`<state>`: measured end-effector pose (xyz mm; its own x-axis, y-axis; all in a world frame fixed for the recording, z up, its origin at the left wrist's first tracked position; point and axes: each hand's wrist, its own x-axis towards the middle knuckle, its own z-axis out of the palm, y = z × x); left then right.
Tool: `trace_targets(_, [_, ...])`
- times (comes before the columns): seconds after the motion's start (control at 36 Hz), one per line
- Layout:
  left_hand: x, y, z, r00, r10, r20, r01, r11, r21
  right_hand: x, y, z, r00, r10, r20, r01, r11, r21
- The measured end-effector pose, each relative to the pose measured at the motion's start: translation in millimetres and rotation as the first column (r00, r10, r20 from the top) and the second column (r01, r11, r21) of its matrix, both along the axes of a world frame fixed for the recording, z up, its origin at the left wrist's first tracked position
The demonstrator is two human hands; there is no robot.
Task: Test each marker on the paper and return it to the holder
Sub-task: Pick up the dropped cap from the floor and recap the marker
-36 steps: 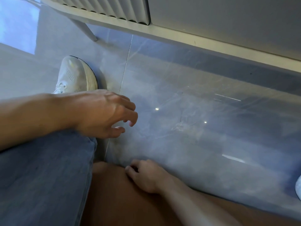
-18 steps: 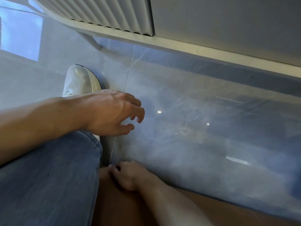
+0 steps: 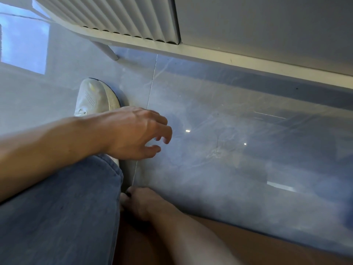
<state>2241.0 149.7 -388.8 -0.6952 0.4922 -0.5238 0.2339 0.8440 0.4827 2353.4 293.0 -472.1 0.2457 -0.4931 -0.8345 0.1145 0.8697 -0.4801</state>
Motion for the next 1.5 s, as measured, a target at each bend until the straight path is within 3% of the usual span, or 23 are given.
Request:
trace_targets(0.14, [4, 2, -4, 1.000, -0.009, 0.000, 0.009, 1.000, 0.002, -7, 26, -6, 0.980, 0.121, -0.155, -0.124, 0.992, -0.007])
trace_targets(0.36, [3, 5, -9, 0.999, -0.034, -0.012, 0.034, 0.999, -0.008, -35, 93, -11, 0.943, 0.248, -0.220, -0.240, 0.969, 0.062])
trace_targets(0.64, [2, 9, -11, 0.999, -0.038, -0.014, 0.038, 0.999, -0.009, -43, 126, -1, 0.938, 0.254, -0.235, -0.234, 0.966, 0.111])
trace_targets(0.89, [0, 14, -13, 0.999, -0.050, -0.006, 0.050, 0.999, -0.002, -49, 141, -5, 0.912, 0.361, -0.196, -0.326, 0.927, 0.187])
trace_targets(1.03, [-2, 15, -13, 0.999, -0.049, 0.020, 0.050, 0.999, -0.018, -48, 149, -6, 0.916, 0.343, -0.208, -0.299, 0.929, 0.216])
trace_targets(1.33, [-4, 5, -16, 1.000, -0.024, -0.006, 0.024, 0.999, -0.047, -37, 106, -15, 0.968, 0.242, -0.065, -0.233, 0.964, 0.127])
trace_targets(1.5, [-7, -3, -12, 0.999, -0.019, 0.043, 0.024, 0.993, -0.117, -28, 86, -17, 0.977, 0.197, -0.077, -0.192, 0.979, 0.066])
